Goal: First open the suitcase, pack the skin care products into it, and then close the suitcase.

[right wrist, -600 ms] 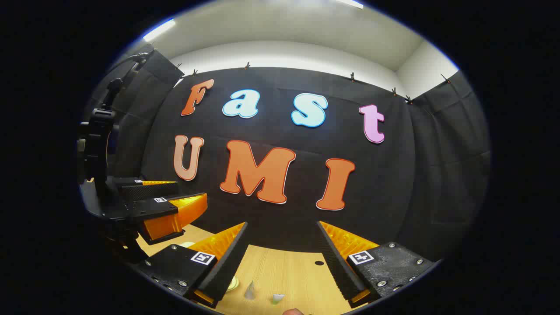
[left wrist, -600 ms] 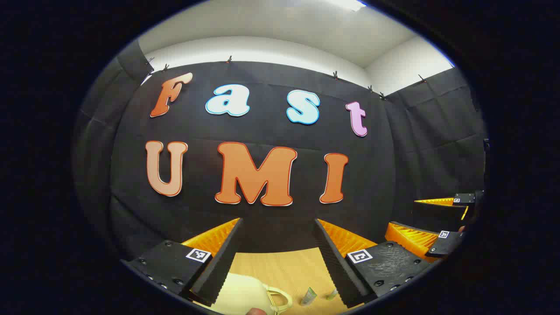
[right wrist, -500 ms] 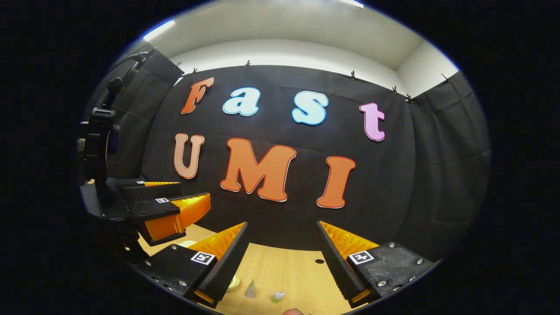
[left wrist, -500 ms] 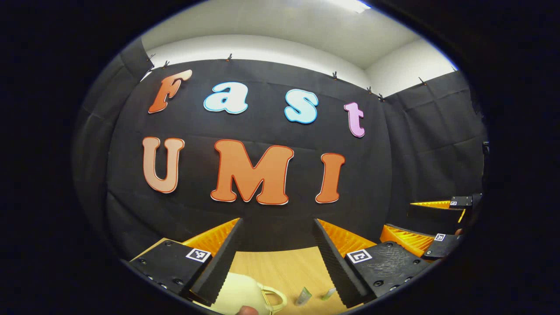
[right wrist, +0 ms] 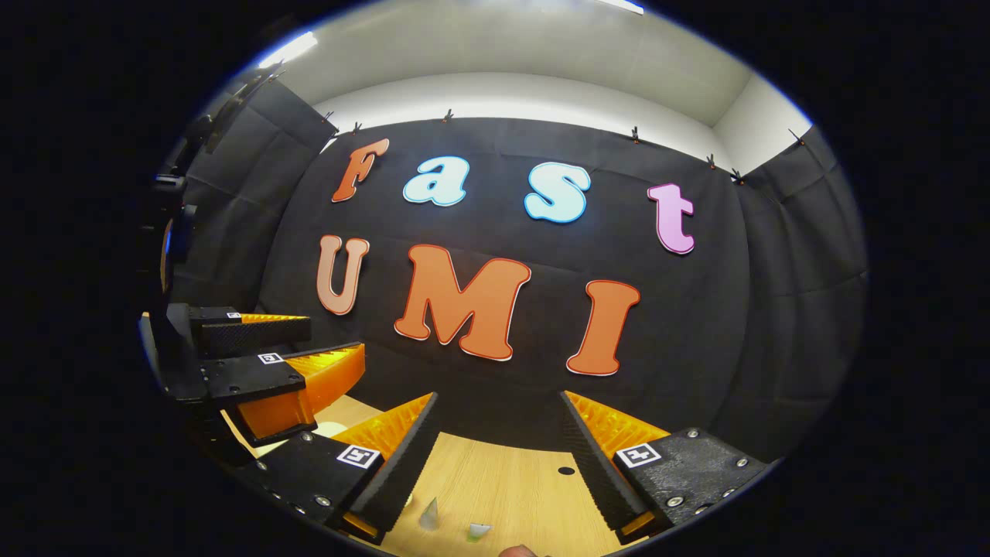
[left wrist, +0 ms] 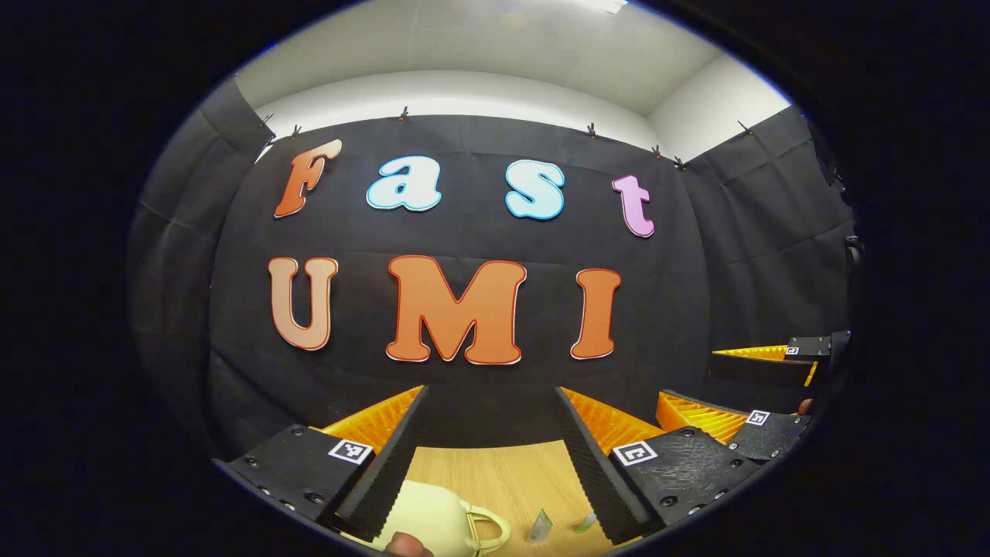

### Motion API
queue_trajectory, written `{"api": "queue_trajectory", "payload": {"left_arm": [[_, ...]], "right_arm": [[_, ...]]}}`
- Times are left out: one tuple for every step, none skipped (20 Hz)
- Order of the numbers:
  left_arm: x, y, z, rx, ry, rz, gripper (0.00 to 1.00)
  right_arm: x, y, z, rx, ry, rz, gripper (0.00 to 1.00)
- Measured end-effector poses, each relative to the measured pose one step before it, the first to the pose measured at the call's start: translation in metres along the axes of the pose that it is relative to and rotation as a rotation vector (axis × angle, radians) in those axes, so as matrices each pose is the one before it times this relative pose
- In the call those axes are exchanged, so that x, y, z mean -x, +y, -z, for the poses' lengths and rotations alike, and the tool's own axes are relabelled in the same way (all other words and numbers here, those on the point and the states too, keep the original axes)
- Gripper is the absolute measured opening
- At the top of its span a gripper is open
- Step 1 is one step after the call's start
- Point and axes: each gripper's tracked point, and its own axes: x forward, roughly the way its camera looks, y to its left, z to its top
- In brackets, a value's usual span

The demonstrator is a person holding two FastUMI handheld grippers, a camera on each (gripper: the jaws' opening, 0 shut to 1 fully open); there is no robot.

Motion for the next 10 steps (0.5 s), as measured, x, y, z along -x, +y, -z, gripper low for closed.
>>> {"api": "queue_trajectory", "payload": {"left_arm": [[-0.00146,0.00329,0.00435,-0.00591,0.00452,-0.0253,0.94],[-0.00076,0.00088,0.00091,-0.00882,0.00251,-0.02003,0.97],[-0.00127,-0.0019,0.00173,-0.00898,-0.00208,-0.00736,0.94],[-0.00124,-0.00131,0.00021,-0.00827,-0.00546,-0.00629,0.94],[-0.00154,0.00073,0.00253,-0.01211,-0.00162,-0.00856,0.97],[-0.00065,0.00025,0.00329,-0.01242,0.00555,-0.00815,0.94],[-0.00113,-0.00139,0.00706,-0.01333,0.01296,-0.00202,0.94],[-0.00262,-0.00067,0.00632,-0.01563,0.01322,-0.00228,0.94],[-0.001,-0.00232,0.00857,-0.01779,0.01526,0.00202,0.97],[-0.00136,-0.00078,0.00745,-0.02299,0.01622,0.00101,0.94]], "right_arm": [[-0.0005,-0.00364,0.00129,0.00224,-0.00232,-0.00183,0.95],[-0.00107,-0.00198,0.00155,0.00048,-0.00201,-0.00676,0.95],[-0.00177,-0.00235,0.0009,-0.00191,-0.00145,-0.00311,0.95],[-0.00107,-0.00321,0.0028,-0.00217,0.00034,-0.00332,0.95],[-0.00218,-0.00368,0.00172,-0.00131,0.00073,0.00244,0.95],[-0.00266,-0.00408,0.0016,-0.00175,0.00099,0.00121,0.95],[-0.00132,-0.00401,0.00212,-0.00098,-0.00109,-0.00126,0.98],[-0.00119,-0.00502,0.00156,0.00176,-0.00016,0.00364,0.98],[-0.00134,-0.00556,0.0021,0.00297,0.00031,0.00316,0.95],[-0.00226,-0.00627,0.00201,0.00427,0.00039,0.01,0.95]]}}
